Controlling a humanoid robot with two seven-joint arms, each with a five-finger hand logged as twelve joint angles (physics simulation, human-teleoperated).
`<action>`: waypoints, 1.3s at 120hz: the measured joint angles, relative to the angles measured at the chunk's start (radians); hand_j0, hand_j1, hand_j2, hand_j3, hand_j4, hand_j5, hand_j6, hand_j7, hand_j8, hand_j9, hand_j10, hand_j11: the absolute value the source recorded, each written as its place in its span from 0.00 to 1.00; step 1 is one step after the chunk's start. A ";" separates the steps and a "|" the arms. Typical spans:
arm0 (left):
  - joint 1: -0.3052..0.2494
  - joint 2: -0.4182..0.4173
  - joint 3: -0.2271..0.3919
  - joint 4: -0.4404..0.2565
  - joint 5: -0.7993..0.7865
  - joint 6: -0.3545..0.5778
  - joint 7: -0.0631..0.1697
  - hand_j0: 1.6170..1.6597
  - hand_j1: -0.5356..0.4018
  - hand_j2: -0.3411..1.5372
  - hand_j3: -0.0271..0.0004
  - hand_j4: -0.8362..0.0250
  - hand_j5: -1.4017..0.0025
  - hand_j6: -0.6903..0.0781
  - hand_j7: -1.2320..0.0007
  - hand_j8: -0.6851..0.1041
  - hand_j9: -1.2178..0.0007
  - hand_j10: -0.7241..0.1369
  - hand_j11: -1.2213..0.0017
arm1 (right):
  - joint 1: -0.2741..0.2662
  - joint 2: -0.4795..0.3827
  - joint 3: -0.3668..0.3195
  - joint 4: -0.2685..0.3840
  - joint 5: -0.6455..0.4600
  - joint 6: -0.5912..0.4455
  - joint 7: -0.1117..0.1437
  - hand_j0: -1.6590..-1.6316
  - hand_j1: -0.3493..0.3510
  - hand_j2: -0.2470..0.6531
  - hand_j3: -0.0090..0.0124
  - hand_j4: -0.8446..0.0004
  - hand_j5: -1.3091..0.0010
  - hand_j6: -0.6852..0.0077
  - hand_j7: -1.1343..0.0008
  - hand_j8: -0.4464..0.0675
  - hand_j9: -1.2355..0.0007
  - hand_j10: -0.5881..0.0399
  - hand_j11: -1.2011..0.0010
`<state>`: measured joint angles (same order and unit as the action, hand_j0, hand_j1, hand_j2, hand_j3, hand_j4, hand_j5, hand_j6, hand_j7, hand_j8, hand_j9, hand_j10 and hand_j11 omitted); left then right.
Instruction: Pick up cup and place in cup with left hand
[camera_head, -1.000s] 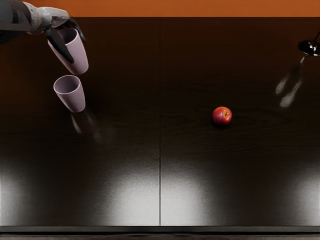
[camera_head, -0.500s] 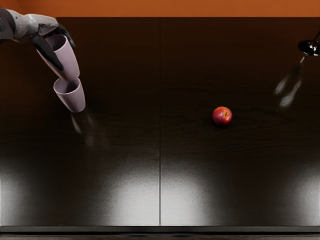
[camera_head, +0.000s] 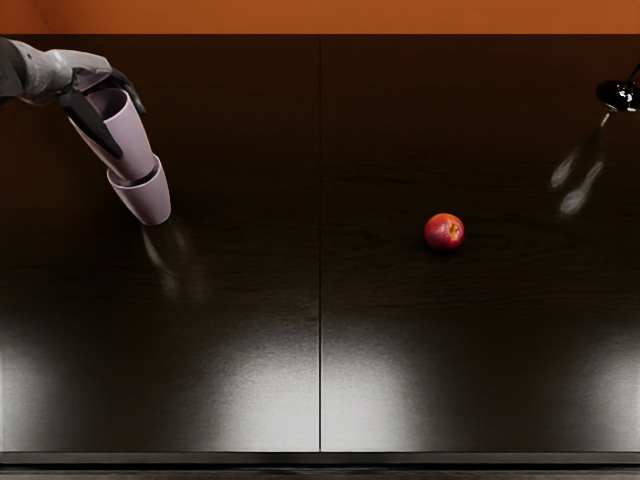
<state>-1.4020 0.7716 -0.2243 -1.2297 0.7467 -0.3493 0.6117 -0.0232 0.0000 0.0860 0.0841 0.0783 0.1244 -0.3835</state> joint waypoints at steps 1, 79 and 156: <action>0.000 0.000 0.000 0.000 0.000 0.000 0.000 0.69 0.36 0.23 0.99 0.51 0.34 0.75 0.28 0.80 0.25 0.66 0.27 | 0.000 0.000 0.000 0.000 0.000 0.000 0.000 0.04 0.00 0.27 0.42 1.00 1.00 0.99 1.00 0.87 1.00 0.94 1.00; -0.003 -0.016 0.012 0.045 0.012 0.017 -0.001 0.65 0.30 0.29 0.99 0.59 0.26 0.83 0.22 0.88 0.21 0.73 0.22 | 0.000 0.000 0.000 -0.001 0.000 0.000 0.000 0.04 0.00 0.27 0.42 1.00 1.00 0.99 1.00 0.87 1.00 0.94 1.00; 0.014 -0.087 0.023 0.102 0.013 0.021 -0.001 0.65 0.28 0.30 0.99 0.65 0.21 0.89 0.18 0.94 0.18 0.78 0.19 | 0.000 0.000 0.000 -0.001 0.000 0.000 0.001 0.04 0.00 0.27 0.42 1.00 1.00 0.99 1.00 0.87 1.00 0.94 1.00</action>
<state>-1.3885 0.6843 -0.2016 -1.1273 0.7602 -0.3285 0.6108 -0.0230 0.0000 0.0860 0.0828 0.0782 0.1243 -0.3821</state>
